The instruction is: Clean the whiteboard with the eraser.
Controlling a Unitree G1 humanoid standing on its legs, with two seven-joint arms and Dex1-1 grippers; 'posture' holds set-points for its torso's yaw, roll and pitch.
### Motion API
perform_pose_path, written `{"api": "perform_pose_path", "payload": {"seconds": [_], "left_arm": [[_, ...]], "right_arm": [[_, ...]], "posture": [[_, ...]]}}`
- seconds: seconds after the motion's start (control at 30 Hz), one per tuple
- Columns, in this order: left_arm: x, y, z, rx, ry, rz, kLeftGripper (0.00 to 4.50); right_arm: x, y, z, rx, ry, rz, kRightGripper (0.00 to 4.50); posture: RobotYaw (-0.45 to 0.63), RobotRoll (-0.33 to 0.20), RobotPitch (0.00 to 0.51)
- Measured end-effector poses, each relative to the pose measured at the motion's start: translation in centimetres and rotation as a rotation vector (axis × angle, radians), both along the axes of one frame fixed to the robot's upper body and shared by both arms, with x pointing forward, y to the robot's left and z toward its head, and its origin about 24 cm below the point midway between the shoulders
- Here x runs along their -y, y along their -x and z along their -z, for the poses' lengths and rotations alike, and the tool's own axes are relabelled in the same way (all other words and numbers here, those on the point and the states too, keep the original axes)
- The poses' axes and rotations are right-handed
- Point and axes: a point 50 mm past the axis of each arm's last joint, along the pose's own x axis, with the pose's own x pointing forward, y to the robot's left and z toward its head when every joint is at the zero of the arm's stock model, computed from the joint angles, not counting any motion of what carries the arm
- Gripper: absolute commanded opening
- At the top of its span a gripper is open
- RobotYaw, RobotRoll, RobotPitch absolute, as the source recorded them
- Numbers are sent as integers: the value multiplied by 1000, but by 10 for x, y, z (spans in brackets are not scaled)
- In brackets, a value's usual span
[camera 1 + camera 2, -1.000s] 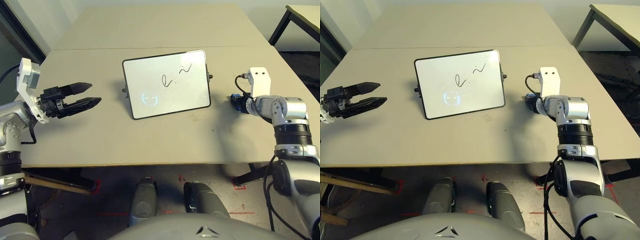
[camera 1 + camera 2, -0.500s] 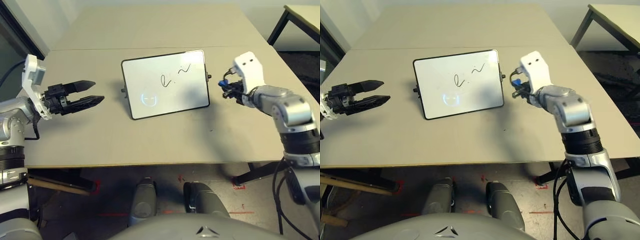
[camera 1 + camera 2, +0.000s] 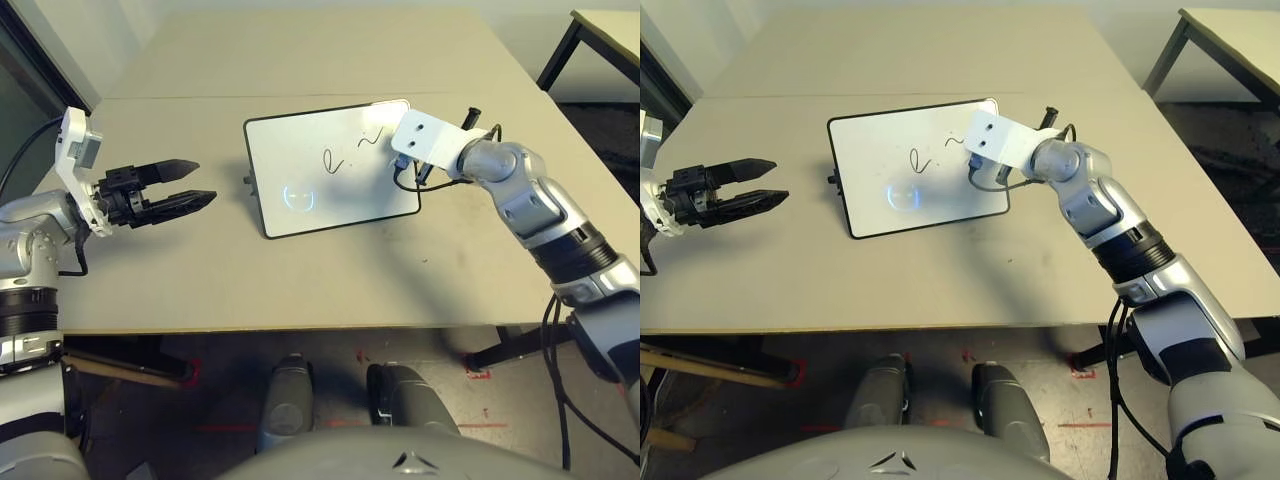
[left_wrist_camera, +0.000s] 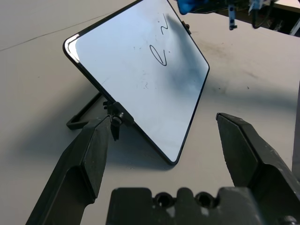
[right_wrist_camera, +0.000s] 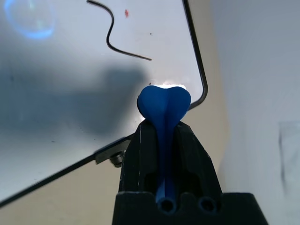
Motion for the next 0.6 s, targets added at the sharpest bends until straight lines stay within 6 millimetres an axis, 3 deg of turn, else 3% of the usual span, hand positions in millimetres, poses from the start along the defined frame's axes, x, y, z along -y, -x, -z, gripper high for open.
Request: {"api": "perform_pose_path", "payload": {"seconds": [0.33,0.6], "left_arm": [[6,-2,0,14,-7,20,4500],[10,2,3,16,-16,17,4500]], "right_arm": [[-11,-9,12,-63,79,-61,249],[-16,-16,11,-60,101,-71,249]], "posture": [[295,0,56],[305,0,56]]}}
